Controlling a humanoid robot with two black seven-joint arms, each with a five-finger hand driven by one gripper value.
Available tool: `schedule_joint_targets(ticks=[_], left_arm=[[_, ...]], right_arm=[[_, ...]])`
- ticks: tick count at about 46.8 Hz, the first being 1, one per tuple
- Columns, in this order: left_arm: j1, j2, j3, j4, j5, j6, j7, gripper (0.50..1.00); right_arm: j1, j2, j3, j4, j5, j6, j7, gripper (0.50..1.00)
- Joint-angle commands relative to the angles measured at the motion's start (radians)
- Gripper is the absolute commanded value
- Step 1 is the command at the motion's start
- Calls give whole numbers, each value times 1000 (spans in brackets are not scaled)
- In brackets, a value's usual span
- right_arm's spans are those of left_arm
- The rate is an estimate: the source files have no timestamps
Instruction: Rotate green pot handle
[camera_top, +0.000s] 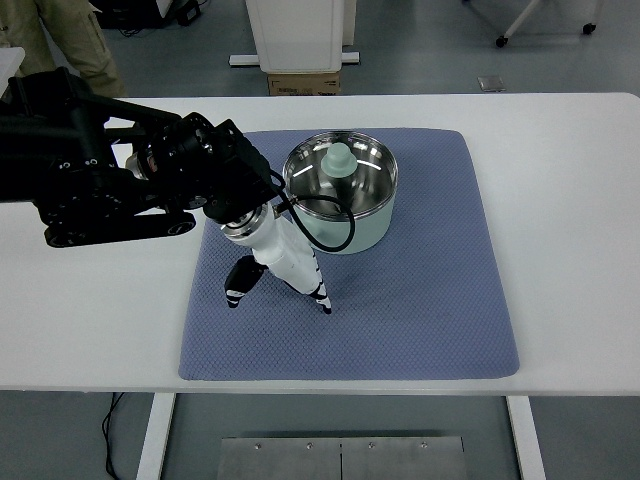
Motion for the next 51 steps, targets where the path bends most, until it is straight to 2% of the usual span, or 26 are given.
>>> schedule_joint_targets(ticks=[1,22,45,51], left_arm=[[-7,8,10,0,25,0,2,1000],[-52,13,79,2,106,0,40,1000],[-88,44,137,11,210,0,42,1000],[-90,47,148,15,229,0,66,1000]], right_arm=[[0,0,0,0,0,0,0,1000],[0,0,0,0,0,0,0,1000],[0,0,0,0,0,0,0,1000],[0,0,0,0,0,0,0,1000]])
